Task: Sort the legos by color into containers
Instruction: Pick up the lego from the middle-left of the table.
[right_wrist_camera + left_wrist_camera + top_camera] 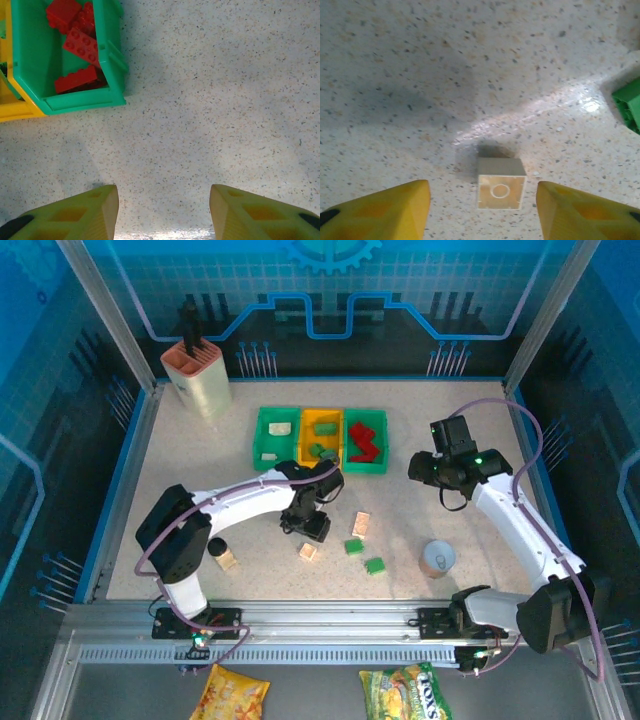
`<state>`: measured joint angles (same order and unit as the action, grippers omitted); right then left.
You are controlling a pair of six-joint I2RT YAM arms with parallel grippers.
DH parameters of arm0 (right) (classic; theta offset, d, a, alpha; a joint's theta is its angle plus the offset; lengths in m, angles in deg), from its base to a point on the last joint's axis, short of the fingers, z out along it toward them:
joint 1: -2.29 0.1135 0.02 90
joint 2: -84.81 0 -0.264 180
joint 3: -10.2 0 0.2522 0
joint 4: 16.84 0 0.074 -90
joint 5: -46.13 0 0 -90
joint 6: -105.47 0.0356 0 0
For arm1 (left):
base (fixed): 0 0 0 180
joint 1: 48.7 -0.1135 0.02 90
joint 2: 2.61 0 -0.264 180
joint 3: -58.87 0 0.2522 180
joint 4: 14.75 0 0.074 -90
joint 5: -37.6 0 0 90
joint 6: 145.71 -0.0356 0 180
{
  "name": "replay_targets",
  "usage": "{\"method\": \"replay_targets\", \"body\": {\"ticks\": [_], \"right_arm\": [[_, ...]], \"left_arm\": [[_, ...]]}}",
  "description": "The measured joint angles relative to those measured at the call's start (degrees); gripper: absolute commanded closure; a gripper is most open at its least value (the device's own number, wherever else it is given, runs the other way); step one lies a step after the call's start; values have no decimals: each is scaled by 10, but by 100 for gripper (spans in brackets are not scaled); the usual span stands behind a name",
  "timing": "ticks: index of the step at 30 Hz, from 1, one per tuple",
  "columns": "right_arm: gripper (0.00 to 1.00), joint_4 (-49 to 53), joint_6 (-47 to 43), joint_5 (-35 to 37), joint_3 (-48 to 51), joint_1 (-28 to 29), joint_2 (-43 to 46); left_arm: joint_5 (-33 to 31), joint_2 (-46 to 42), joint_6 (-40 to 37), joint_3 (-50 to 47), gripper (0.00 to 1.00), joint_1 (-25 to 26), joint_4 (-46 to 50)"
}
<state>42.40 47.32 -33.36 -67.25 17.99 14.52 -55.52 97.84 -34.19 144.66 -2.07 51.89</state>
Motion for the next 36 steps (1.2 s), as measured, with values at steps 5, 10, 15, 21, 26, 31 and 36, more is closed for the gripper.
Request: {"method": "replay_targets", "body": {"ticks": [5,10,15,21,26,31,36], "right_arm": [[48,0,0,0,0,0,0],[48,0,0,0,0,0,-1],[48,0,0,-1,0,0,-3],[48,0,0,-2,0,0,-5],[48,0,0,-3,0,0,-5],[48,0,0,-3,0,0,-5],[48,0,0,-3,0,0,-5]], "left_arm": [[0,6,23,-11,35,27,-3],[0,27,38,-34,36,34,-17],[1,44,42,-52,43,36,-30],[2,46,45,-54,57,38,-41],[2,46,45,-54,65,38,-43],[1,46,45,-53,69,38,-42],[0,42,45,-49,68,35,-37]]}}
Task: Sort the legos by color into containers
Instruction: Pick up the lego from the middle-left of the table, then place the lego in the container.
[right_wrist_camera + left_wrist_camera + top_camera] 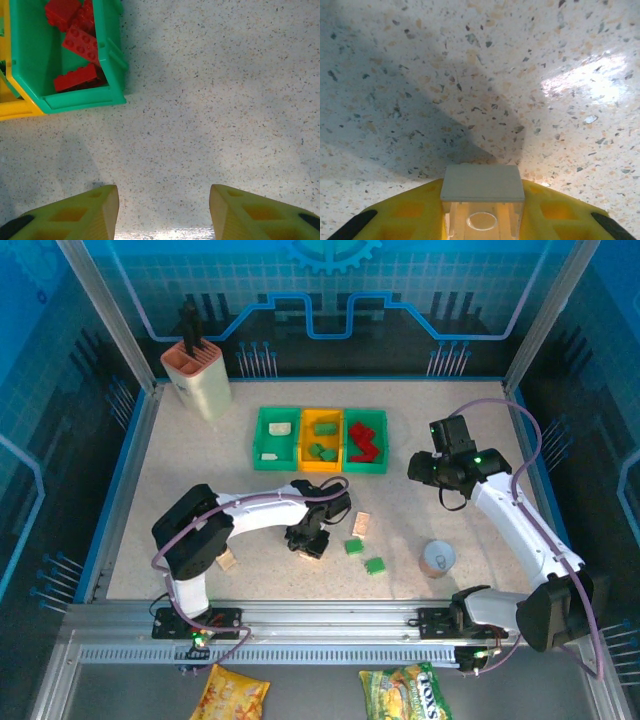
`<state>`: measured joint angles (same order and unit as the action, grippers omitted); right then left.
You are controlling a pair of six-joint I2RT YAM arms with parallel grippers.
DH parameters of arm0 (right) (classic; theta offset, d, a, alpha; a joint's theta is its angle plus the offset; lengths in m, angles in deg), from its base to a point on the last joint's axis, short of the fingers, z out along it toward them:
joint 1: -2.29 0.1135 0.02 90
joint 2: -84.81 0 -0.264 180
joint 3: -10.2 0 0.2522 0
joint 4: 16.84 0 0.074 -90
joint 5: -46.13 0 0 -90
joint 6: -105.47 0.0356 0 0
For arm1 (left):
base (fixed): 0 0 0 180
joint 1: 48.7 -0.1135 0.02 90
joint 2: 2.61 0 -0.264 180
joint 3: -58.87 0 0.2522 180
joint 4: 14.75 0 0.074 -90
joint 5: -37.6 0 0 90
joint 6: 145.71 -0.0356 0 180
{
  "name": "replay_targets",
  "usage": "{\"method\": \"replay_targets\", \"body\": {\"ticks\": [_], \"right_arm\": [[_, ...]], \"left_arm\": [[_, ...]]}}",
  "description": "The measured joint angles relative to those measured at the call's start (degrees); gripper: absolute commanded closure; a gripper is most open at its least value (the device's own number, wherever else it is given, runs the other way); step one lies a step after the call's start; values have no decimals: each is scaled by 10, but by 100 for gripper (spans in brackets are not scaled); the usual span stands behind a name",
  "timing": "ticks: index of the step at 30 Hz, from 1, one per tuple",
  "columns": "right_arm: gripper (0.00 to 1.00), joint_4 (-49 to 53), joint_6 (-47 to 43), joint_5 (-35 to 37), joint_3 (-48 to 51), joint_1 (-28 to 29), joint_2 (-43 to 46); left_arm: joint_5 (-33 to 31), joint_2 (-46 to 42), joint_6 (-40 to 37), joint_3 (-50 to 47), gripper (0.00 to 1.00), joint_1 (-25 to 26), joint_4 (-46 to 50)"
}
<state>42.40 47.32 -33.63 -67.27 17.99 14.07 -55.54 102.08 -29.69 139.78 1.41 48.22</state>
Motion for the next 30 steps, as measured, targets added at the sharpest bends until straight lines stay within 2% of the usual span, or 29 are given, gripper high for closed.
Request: {"method": "replay_targets", "body": {"ticks": [6,14,19,30], "right_arm": [[48,0,0,0,0,0,0],[48,2,0,0,0,0,0],[48,2,0,0,0,0,0],[48,16,0,4,0,0,18]], "left_arm": [[0,-20,-9,22,68,-40,2],[0,-26,-37,78,68,-141,9],[0,-21,-56,153,68,-209,19],[3,75,-82,308,67,-306,27]]}}
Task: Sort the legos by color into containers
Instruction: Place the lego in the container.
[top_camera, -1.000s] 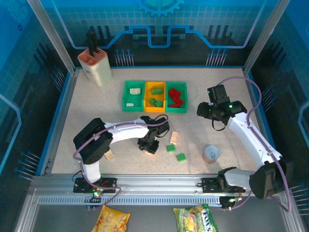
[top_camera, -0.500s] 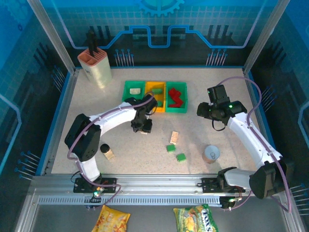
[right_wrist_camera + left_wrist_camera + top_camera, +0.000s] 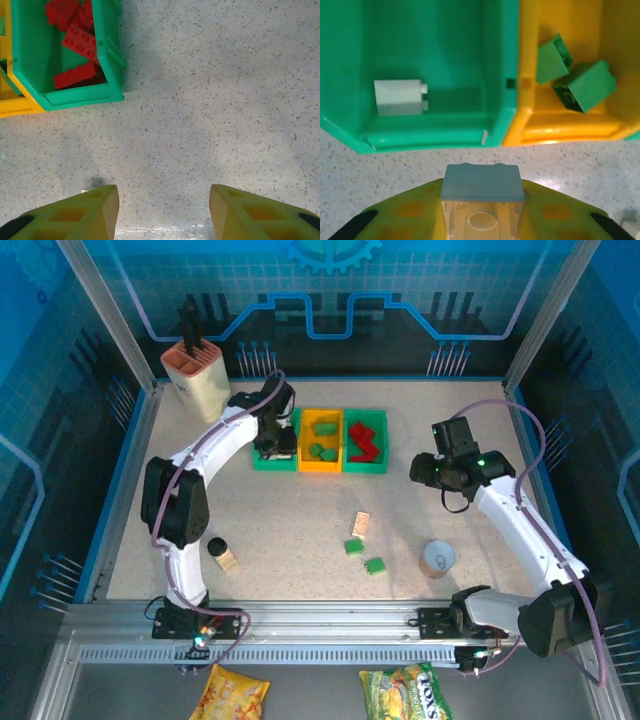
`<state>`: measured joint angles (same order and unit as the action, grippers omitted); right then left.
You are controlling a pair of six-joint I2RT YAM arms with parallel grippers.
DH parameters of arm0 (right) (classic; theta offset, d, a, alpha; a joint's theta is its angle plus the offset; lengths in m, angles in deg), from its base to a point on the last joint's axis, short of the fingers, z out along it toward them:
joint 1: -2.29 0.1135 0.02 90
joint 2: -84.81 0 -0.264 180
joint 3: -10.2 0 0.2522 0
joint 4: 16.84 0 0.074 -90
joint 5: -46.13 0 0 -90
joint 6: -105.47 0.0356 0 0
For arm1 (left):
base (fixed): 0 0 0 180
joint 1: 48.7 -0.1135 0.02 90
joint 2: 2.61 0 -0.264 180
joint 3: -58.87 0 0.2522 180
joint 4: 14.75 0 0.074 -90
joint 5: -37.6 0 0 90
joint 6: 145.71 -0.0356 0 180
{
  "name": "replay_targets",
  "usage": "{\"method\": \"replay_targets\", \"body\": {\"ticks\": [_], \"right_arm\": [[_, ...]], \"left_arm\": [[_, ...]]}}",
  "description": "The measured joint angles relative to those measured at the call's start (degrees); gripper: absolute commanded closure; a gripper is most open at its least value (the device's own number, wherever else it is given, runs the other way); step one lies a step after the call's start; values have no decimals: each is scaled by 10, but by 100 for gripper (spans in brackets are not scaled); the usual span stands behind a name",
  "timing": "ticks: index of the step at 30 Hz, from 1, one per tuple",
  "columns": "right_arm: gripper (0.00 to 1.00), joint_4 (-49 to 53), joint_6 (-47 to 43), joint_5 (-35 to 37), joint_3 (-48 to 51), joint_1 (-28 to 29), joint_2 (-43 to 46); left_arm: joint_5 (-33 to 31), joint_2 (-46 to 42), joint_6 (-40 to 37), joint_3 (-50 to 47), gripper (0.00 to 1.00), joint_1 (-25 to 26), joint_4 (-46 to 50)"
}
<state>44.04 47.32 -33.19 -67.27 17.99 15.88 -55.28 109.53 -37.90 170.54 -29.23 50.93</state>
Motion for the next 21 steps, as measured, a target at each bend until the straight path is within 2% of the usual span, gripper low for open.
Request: {"method": "replay_targets", "body": {"ticks": [9,15,21], "right_arm": [[48,5,0,9,0,0,12],[48,9,0,9,0,0,14],[48,13,0,10,0,0,17]], "left_arm": [[15,90,0,64,67,-40,1],[28,144,0,109,66,-43,2],[53,160,2,125,64,-43,4]]}}
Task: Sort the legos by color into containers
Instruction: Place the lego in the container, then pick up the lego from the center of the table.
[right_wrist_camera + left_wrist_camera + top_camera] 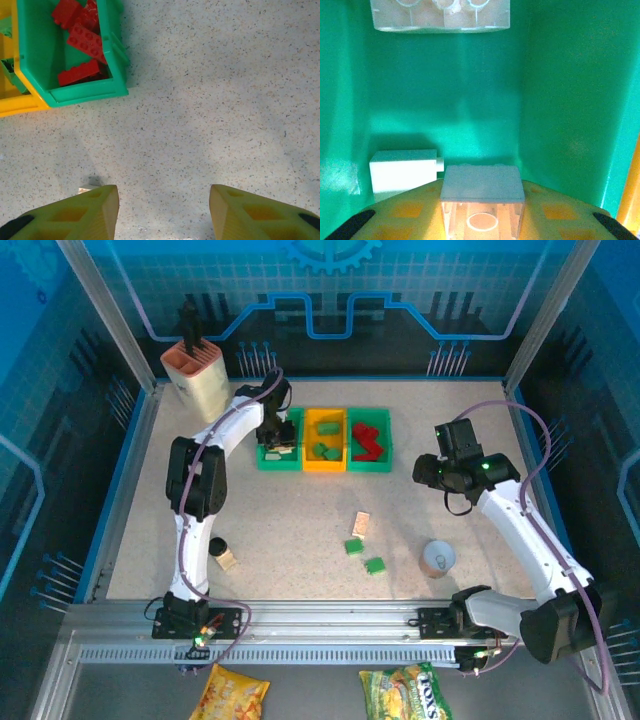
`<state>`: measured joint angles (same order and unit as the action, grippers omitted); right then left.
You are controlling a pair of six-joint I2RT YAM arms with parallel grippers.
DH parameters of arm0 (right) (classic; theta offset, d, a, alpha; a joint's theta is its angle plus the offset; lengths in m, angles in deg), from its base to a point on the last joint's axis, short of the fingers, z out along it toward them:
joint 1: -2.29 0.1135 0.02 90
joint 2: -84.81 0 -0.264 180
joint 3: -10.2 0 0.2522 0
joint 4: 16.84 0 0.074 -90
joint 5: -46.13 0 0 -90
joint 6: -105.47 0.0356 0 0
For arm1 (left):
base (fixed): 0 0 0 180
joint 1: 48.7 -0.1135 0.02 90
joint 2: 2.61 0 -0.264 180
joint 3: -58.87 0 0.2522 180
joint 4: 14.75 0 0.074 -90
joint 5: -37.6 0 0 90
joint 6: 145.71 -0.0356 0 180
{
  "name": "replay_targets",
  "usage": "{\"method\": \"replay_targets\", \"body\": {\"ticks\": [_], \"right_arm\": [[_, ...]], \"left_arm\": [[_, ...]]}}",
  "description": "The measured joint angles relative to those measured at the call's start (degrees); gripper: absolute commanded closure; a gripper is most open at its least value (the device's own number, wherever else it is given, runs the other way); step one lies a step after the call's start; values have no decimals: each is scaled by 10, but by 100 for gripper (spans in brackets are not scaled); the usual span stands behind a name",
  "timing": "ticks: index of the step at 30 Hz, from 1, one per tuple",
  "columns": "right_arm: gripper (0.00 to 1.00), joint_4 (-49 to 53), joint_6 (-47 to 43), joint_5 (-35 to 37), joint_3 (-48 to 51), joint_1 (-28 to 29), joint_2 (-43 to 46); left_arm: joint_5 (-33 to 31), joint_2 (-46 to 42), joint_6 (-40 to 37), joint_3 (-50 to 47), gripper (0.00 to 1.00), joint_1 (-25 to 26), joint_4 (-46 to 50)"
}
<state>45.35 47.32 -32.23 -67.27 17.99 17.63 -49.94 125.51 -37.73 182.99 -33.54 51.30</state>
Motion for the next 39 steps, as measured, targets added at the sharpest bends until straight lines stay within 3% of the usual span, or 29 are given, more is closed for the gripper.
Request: {"method": "replay_targets", "body": {"ticks": [9,22,29,39], "right_arm": [[48,1,0,0,0,0,1],[48,0,0,-1,0,0,1],[48,0,0,-1,0,0,1],[48,0,0,0,3,0,1]], "left_arm": [[12,1,0,1,50,2,0],[12,-53,0,-18,50,23,7],[1,-113,1,-49,50,68,15],[-26,-123,27,-64,49,185,30]]}}
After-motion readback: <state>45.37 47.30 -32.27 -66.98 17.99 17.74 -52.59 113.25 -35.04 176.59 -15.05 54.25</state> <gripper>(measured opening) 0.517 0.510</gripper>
